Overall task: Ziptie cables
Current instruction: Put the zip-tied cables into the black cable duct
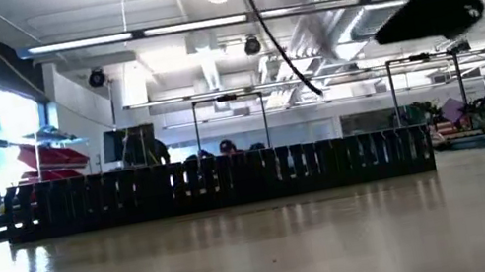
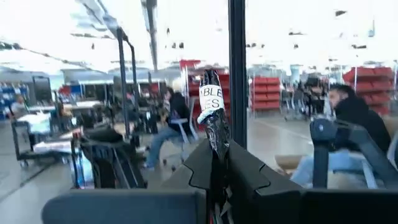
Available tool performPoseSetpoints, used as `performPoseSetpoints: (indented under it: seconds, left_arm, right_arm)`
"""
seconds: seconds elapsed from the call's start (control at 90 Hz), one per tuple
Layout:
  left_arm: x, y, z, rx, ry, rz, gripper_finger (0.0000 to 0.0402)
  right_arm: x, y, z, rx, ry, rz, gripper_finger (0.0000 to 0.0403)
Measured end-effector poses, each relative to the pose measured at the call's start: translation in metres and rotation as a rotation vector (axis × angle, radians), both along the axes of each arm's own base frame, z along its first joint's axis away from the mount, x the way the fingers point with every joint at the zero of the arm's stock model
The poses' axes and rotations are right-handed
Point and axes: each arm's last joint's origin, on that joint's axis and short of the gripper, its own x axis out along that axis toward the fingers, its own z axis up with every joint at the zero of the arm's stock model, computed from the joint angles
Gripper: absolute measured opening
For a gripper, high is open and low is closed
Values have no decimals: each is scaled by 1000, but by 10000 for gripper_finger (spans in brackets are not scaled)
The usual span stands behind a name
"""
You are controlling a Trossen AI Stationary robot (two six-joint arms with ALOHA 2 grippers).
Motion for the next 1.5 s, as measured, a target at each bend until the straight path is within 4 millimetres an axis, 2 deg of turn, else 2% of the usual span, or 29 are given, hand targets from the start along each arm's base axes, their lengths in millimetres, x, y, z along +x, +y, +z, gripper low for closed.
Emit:
performPoseSetpoints:
  seconds: [0.3, 0.511, 0.667, 0.867, 1.056, 1.156, 1.244, 1.378, 1.5]
  left_arm:
    - [1, 1, 1, 4, -17, -8, 9]
    - [1, 1, 1, 4, -18, -8, 10]
    - [1, 1, 1, 4, -18, -6, 10]
    - [2, 3, 1, 5, -17, -1, 10]
    - [2, 4, 1, 24, -15, 37, 10]
    - [-1, 3, 2, 36, -7, 48, 10]
    - [-5, 2, 4, 39, 1, 46, 10]
    - [-10, -1, 5, 56, 17, 53, 10]
    - [-11, -4, 3, 86, 38, 88, 10]
  right_arm:
    - [38, -8, 44, -115, -186, 145, 289]
    - [63, -22, 67, -64, -245, 174, 289]
    - [80, -20, 72, -94, -262, 212, 289]
    - [107, -9, 72, -77, -261, 297, 287]
    - [126, 2, 64, -77, -217, 355, 251]
    - [127, 4, 62, -98, -129, 378, 231]
    - [120, 0, 65, -133, 19, 387, 224]
    - [103, -11, 83, -151, 192, 328, 223]
    - [80, -19, 99, -169, 253, 249, 222]
